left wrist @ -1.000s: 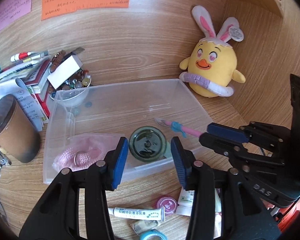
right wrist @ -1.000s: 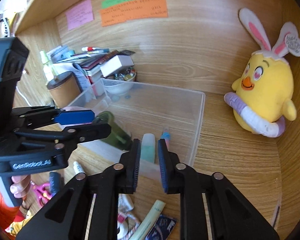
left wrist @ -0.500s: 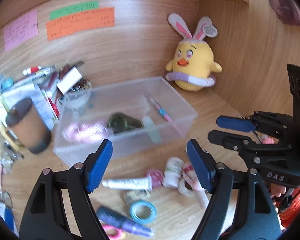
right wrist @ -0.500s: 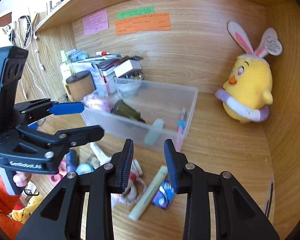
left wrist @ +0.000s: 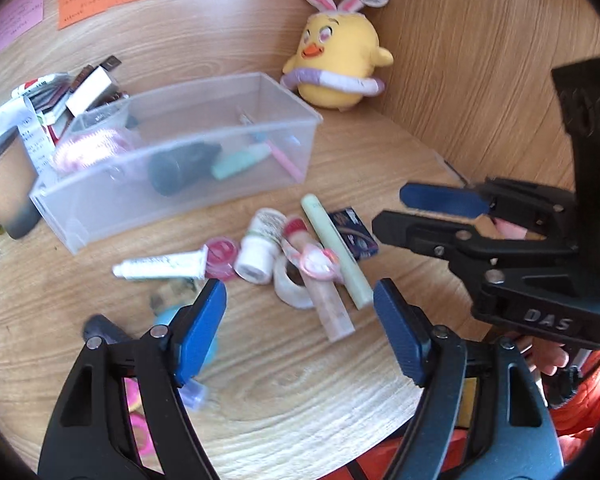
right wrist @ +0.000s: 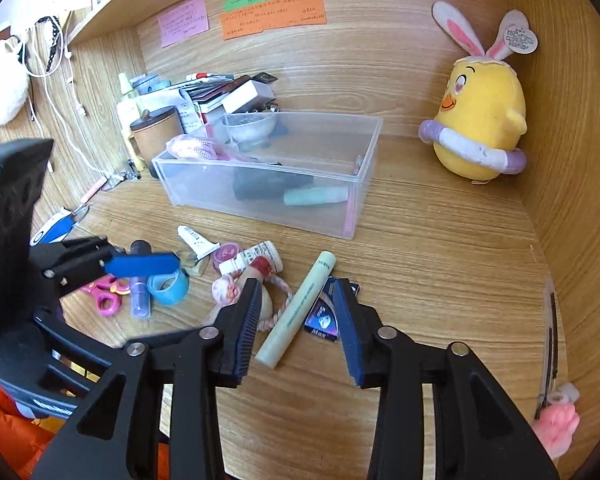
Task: Organize objects
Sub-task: 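Release the green bottle into the clear box with the left tool, then grasp the lip balm with the left tool while the right tool grasps the pale green marker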
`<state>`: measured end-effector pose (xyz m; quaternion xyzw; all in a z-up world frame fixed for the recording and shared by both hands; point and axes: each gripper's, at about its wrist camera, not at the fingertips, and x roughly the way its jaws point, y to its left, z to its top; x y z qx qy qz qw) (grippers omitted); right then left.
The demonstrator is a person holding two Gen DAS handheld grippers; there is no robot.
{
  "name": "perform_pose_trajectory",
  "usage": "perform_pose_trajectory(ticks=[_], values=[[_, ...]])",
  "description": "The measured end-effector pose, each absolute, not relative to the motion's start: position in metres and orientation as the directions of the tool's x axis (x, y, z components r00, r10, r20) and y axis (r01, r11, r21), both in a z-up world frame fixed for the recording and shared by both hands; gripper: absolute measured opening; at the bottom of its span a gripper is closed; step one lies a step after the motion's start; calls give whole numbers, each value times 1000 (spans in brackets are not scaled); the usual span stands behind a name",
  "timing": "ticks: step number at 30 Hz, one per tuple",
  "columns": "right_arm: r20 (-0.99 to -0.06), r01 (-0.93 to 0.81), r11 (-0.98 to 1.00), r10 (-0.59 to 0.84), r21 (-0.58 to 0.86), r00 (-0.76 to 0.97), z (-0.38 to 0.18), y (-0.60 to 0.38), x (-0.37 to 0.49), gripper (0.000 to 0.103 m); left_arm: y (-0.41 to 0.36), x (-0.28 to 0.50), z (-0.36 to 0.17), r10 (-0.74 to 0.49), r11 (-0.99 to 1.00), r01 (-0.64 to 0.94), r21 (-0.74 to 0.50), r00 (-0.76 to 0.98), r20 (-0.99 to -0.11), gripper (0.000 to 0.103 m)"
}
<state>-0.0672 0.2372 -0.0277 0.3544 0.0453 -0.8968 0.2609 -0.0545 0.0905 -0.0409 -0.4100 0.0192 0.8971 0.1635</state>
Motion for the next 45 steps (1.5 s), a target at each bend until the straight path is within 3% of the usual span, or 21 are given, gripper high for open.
perform_pose_trajectory(ticks=[7,13,24,35,45], values=[[-679,526,-844,-448,107,-582,-38,230,-60,42,91,-54,-61,267,-953,-278,-119,-591,-761,33],[-698,550,-825,-469,129,-541,-50,220,-60,42,80,-44,-56,243,-962,-254,-97,-644,-726,19],[-693,583,-808,-467,83,-548,-57,192,-67,41,54,-42,-44,299,-952,-252,-175,-634,-713,17],[-669,600,-791,-512,121,-539,-52,184,-75,12,44,-34,-17,277,-958,-250,-138,-698,-660,14],[-679,571,-802,-517,172,-522,-54,195,-90,10,18,-46,-16,256,-967,-189,-173,-702,-665,14]])
